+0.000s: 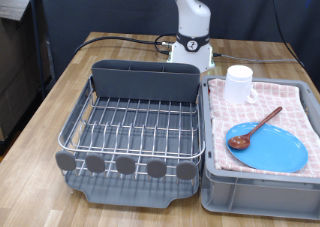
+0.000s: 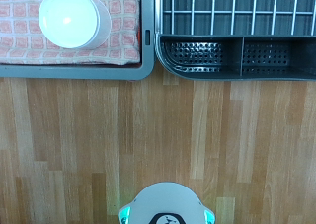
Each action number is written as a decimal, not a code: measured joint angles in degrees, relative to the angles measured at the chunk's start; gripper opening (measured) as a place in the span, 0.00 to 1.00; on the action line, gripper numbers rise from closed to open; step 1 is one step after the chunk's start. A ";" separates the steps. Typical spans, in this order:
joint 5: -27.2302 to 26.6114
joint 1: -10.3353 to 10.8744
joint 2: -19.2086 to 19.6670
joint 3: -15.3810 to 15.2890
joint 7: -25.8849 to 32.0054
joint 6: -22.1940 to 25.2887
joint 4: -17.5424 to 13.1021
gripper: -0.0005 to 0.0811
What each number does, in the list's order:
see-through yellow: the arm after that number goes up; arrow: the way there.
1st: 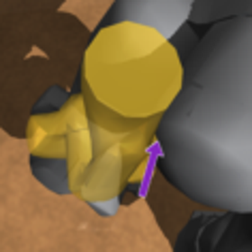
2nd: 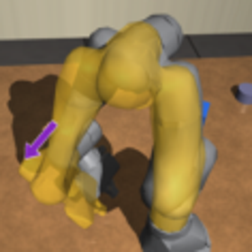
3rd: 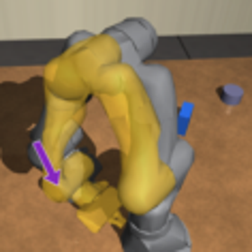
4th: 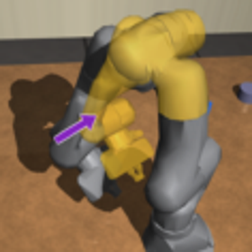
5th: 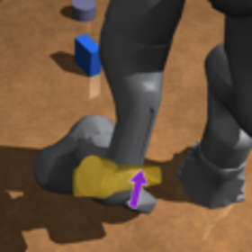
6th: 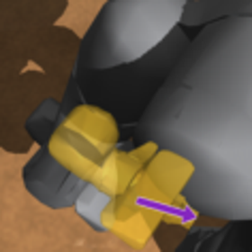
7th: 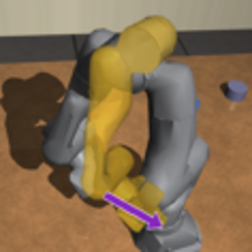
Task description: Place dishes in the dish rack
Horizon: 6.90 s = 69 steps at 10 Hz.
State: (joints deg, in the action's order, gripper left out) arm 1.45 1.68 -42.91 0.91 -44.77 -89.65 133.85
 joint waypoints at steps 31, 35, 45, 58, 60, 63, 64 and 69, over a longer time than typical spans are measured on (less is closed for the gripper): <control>6.91 0.16 31.12 -19.19 -43.01 -42.80 -0.58 0.99; 16.36 -0.01 35.18 -20.53 -53.76 -49.85 1.40 0.99; 28.40 -0.06 48.75 -17.61 -68.07 -63.78 4.41 0.99; 30.57 1.19 58.15 -16.34 -74.28 -64.52 -0.06 0.99; 31.05 1.52 58.69 -16.05 -74.75 -64.51 -0.46 0.99; 31.47 1.82 59.47 -15.72 -75.44 -64.78 -0.88 0.99; 31.94 2.01 59.63 -15.51 -76.03 -65.05 -0.88 0.99; 33.80 2.67 60.19 -14.92 -78.57 -65.85 -0.88 0.70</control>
State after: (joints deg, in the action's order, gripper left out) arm 35.25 4.35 17.28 -14.01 -123.35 -155.50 132.97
